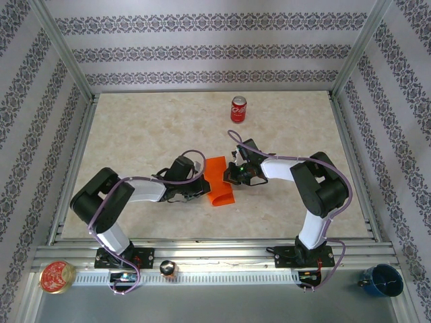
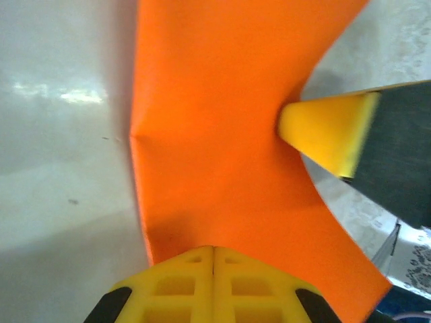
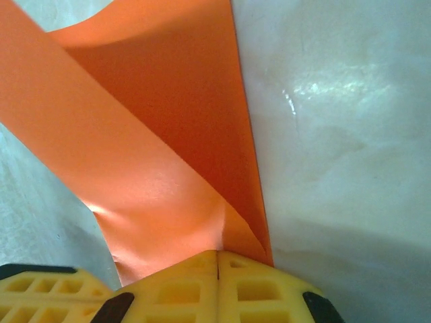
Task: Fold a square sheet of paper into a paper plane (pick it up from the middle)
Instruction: Fold the paper in half at the center of the table.
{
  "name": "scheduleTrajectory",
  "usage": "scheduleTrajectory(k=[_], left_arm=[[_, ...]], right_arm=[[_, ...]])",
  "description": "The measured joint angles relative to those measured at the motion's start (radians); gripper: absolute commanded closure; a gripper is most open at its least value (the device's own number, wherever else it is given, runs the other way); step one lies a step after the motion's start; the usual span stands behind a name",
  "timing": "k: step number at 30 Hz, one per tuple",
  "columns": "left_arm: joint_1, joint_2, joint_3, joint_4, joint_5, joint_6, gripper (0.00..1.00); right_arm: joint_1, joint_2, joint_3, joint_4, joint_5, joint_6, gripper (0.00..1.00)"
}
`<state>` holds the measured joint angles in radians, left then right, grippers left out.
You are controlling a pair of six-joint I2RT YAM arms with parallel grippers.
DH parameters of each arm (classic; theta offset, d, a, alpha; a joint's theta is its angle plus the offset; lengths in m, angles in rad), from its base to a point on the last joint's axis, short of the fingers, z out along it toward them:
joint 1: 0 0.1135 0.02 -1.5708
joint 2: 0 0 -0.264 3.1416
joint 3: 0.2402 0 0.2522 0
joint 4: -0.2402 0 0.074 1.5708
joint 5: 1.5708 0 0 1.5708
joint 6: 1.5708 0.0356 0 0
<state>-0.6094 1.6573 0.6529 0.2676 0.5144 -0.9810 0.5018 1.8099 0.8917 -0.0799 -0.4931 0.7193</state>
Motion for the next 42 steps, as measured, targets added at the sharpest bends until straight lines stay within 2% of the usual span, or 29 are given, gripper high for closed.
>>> scheduleTrajectory(k=[8, 14, 20, 27, 33, 42], left_arm=[[-0.034, -0.002, 0.047, 0.002, 0.018, -0.039, 1.0], [-0.046, 0.058, 0.032, -0.014, 0.005, -0.047, 1.0], [-0.06, 0.054, 0.009, 0.001, -0.011, -0.035, 0.99], [-0.105, -0.019, 0.021, -0.133, -0.055, 0.019, 0.96], [-0.111, -0.033, 0.021, -0.056, -0.036, -0.02, 0.94], [-0.109, 0.053, -0.016, 0.055, -0.021, -0.091, 0.94]], right_arm=[[0.0, -0.001, 0.0, 0.0, 0.006, 0.008, 1.0], [0.0, -0.001, 0.0, 0.0, 0.006, 0.008, 1.0], [0.0, -0.004, -0.003, 0.001, 0.014, 0.011, 1.0], [0.005, -0.006, -0.004, 0.002, 0.021, 0.011, 1.0], [0.005, -0.008, -0.007, 0.005, 0.023, 0.011, 1.0], [0.005, -0.009, -0.011, 0.012, 0.023, 0.011, 1.0]])
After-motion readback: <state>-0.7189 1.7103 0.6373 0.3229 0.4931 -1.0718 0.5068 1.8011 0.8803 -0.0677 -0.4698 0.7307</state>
